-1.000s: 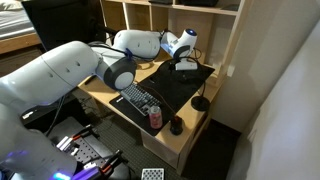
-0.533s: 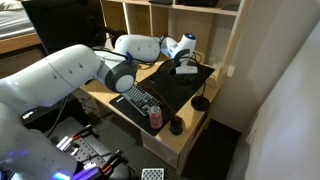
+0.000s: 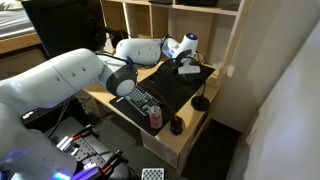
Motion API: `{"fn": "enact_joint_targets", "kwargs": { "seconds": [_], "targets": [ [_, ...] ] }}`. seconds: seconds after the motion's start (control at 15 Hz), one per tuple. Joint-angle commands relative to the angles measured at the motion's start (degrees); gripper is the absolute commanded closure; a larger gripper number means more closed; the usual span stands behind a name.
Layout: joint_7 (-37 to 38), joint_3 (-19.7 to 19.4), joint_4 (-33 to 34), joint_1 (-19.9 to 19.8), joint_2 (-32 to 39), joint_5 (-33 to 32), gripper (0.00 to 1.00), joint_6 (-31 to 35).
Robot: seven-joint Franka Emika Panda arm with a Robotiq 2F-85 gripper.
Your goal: Turn on the desk lamp
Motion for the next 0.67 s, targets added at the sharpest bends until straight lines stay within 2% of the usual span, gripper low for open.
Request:
{"fn": "enact_joint_targets", "kwargs": {
  "seconds": [0.0,0.2,0.33,0.6],
  "targets": [
    [-0.04,0.00,0.36,0.10,0.23,-0.05,0.00,0.29],
    [-0.04,0.00,1.44,0.36,1.05,-0.18,0.00,0.72],
    [0.38,-2.40,2.53,1.35,2.83,-2.63,0.00,3.86],
    [-0.75,-3.04,3.35,1.81,4.19,-4.52,0.00,8.70]
  ]
}}
